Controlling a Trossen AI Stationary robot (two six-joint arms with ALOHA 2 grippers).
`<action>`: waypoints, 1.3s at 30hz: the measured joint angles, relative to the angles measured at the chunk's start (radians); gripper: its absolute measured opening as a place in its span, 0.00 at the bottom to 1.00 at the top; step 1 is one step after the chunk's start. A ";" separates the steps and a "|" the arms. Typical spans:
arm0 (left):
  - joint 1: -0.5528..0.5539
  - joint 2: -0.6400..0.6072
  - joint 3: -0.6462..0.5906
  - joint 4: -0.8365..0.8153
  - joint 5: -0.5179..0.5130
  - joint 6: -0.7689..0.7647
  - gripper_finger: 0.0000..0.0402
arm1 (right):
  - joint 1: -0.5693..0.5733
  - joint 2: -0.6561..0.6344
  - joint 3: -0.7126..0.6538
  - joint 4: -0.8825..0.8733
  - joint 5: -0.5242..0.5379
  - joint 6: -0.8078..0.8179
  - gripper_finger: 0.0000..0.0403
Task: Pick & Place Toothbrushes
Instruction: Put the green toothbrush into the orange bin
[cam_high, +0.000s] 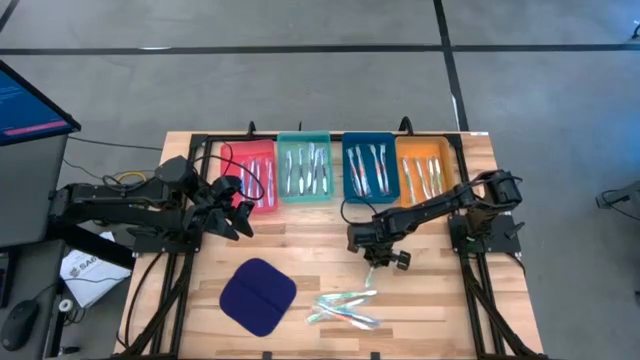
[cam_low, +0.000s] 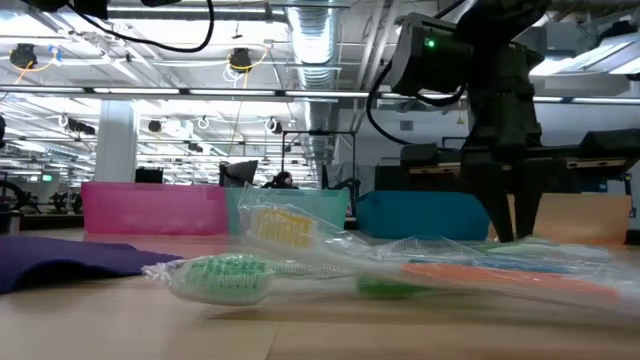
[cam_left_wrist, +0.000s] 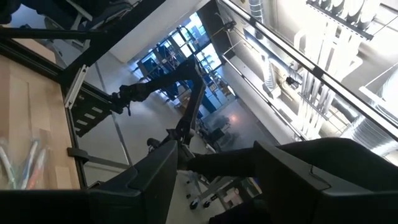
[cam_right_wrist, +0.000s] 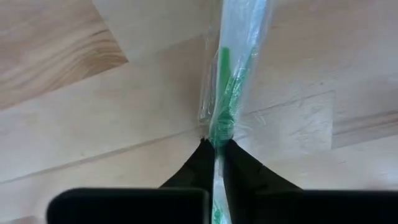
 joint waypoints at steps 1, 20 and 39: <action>0.000 0.000 0.000 0.000 0.000 0.000 0.51 | 0.003 -0.001 0.001 0.000 0.005 -0.003 0.02; 0.000 0.000 0.000 0.000 0.000 0.000 0.51 | 0.009 0.004 0.067 -0.128 0.054 -0.206 0.00; 0.000 0.000 0.000 0.000 0.000 0.000 0.51 | -0.001 0.004 0.064 -0.147 0.080 -0.112 0.50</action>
